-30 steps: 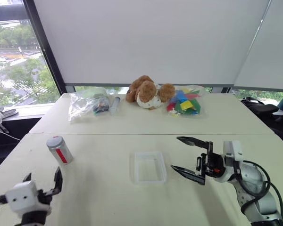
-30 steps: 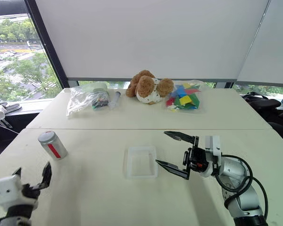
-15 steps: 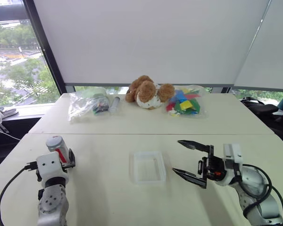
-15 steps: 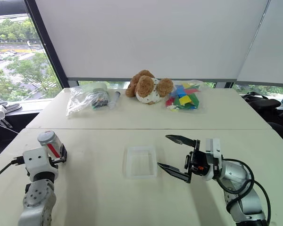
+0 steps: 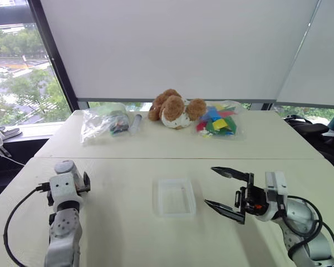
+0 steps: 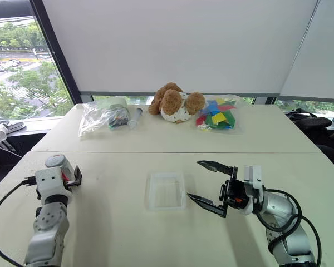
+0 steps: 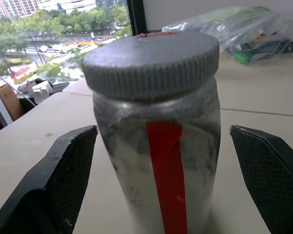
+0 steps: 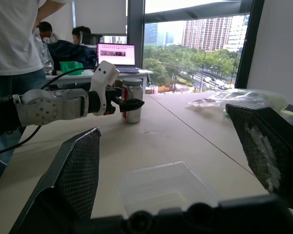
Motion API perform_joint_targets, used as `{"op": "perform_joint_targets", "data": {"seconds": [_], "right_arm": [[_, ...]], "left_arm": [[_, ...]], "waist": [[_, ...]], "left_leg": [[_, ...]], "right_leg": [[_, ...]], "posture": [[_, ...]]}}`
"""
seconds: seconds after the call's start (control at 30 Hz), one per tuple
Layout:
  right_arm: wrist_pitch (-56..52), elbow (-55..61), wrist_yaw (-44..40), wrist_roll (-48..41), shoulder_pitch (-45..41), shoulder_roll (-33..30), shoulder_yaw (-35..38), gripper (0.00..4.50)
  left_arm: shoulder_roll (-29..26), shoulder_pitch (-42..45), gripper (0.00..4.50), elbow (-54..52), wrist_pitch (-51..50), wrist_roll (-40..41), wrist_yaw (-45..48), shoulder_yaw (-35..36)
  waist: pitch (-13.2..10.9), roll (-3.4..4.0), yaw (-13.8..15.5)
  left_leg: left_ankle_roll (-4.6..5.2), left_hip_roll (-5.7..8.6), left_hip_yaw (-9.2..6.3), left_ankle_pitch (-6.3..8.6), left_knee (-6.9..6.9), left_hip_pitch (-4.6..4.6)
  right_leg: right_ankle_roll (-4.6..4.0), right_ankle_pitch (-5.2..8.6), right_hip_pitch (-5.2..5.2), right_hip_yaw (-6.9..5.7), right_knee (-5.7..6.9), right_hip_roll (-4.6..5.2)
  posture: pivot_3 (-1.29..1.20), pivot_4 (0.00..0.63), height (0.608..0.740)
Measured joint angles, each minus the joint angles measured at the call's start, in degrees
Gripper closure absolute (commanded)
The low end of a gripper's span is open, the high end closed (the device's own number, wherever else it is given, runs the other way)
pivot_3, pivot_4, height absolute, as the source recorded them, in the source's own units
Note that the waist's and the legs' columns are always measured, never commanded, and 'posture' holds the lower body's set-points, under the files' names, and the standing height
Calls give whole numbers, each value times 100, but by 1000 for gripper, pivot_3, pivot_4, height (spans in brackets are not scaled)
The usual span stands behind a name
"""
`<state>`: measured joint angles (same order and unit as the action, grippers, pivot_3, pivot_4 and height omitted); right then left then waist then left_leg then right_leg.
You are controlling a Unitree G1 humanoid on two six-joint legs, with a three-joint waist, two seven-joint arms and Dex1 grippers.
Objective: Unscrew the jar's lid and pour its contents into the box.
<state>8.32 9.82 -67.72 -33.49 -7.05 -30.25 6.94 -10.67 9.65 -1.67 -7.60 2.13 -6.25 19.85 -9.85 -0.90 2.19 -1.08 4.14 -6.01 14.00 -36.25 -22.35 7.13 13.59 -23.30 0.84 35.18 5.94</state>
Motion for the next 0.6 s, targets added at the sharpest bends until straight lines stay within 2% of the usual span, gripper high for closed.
{"op": "perform_joint_targets", "data": {"seconds": [0.07,0.17,0.43,0.6], "right_arm": [[-11,-4,16,13,-16,1,-20,0],[-56,-4,59,16,-19,1,-46,0],[-196,32,273,16,-23,-6,-67,0],[-480,253,475,-14,-75,-95,-60,0]], "left_arm": [[-69,81,828,92,35,-25,-2,-6],[-122,135,2217,104,21,-33,-19,-11],[-192,50,2219,16,-71,110,77,38],[-539,36,2219,-31,91,1315,1402,256]], "waist": [[0,0,-6],[0,0,-4],[1,1,-14],[0,1,-1]], "left_leg": [[0,0,0,0,2,0],[0,0,0,0,2,0],[0,-1,0,0,3,0],[-2,-1,-2,-1,-1,-5]], "right_leg": [[1,-1,-2,0,0,0],[1,-1,-2,0,0,0],[1,-1,-3,1,1,0],[-4,1,-4,0,1,2]], "posture": [[0,150,740],[0,150,740],[0,150,740],[0,150,740]]}}
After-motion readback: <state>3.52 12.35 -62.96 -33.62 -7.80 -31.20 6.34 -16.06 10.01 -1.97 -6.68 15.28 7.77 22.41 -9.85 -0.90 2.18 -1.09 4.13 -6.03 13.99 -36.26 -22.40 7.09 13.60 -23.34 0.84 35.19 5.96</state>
